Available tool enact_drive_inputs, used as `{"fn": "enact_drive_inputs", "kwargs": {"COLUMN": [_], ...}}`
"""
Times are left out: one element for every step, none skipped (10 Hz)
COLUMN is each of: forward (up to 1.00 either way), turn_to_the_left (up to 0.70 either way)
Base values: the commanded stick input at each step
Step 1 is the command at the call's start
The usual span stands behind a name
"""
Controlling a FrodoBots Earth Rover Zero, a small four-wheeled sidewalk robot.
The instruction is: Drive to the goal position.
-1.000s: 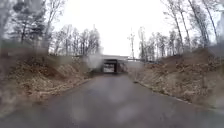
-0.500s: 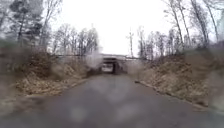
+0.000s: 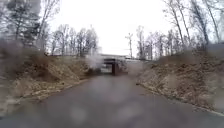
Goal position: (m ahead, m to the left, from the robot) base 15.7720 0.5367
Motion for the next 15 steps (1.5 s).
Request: {"fn": "enact_drive_inputs", "kwargs": {"forward": [1.00,1.00,1.00,1.00,1.00,1.00,1.00,1.00,1.00,1.00,1.00,1.00,1.00,1.00,1.00], "turn_to_the_left": [0.00,0.00,0.00,0.00,0.00,0.00,0.00,0.00,0.00,0.00,0.00,0.00,0.00,0.00,0.01]}}
